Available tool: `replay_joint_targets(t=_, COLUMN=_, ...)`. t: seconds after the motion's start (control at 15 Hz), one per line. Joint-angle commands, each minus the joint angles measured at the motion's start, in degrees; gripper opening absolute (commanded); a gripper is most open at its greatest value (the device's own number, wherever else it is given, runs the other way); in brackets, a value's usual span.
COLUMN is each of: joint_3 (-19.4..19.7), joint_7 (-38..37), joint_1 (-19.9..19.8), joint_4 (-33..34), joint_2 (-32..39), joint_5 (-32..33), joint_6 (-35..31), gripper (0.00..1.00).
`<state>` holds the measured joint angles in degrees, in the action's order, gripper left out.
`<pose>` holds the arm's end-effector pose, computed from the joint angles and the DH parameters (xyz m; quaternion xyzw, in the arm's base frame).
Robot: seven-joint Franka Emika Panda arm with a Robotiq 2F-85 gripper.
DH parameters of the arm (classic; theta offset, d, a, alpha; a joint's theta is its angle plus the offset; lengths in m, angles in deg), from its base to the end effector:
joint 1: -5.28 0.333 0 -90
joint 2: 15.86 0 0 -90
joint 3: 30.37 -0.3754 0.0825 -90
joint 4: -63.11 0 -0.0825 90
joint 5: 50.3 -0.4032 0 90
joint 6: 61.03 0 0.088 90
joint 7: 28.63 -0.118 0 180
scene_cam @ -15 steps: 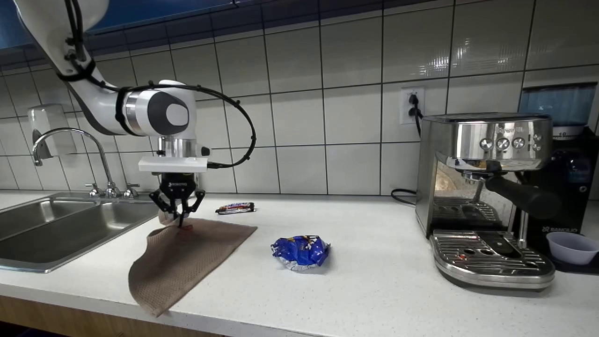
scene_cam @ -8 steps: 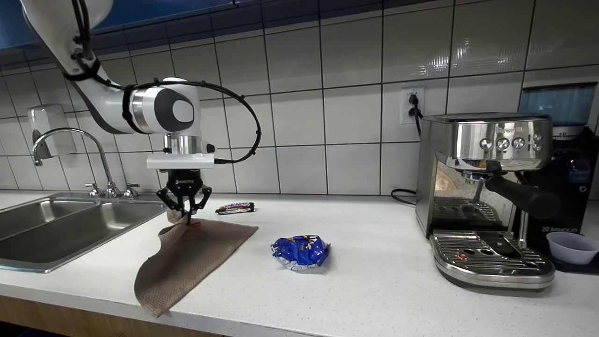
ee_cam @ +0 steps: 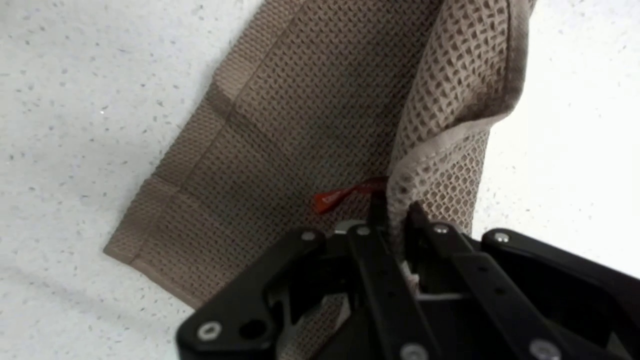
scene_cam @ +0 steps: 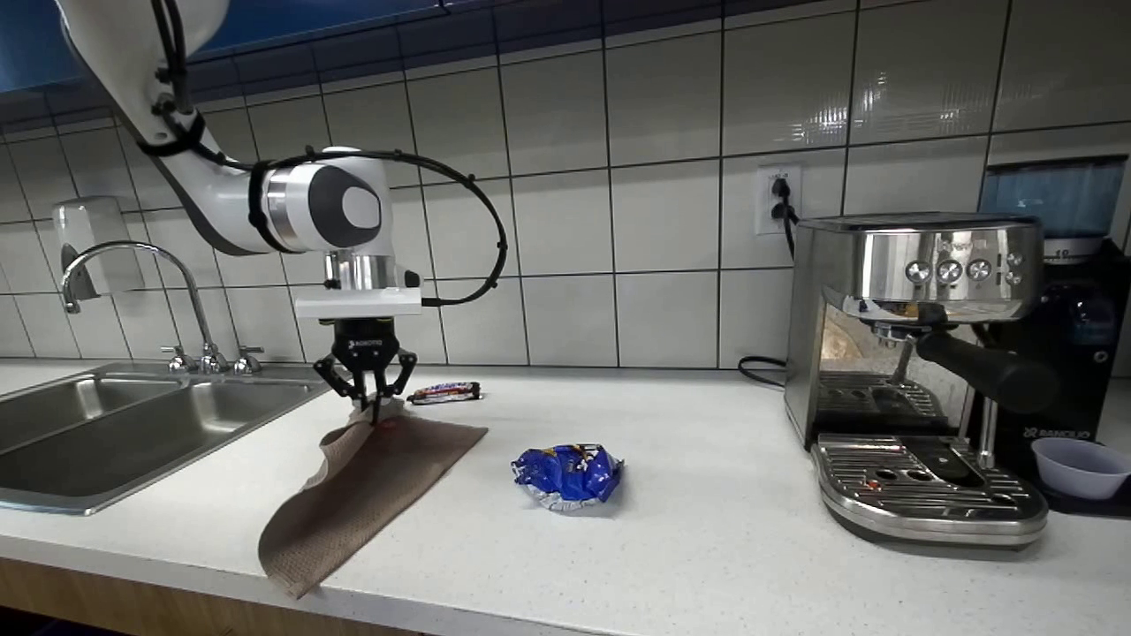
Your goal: Fold the towel into a triangle.
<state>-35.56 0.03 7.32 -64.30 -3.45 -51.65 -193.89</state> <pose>0.5531 0.0703 0.2998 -0.9522 -0.2989 0.0559 0.0288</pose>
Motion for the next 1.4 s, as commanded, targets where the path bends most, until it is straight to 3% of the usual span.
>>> replay_joint_targets(t=0.0, joint_3=0.2, joint_7=1.0, joint_1=-1.0, joint_4=1.9, joint_2=0.8, joint_5=1.9, joint_6=2.6, gripper=0.02)
replay_joint_targets(t=1.33, joint_3=1.8, joint_7=-1.7, joint_1=-1.0, joint_4=9.2, joint_2=7.6, joint_5=8.1, joint_6=5.2, gripper=0.02)
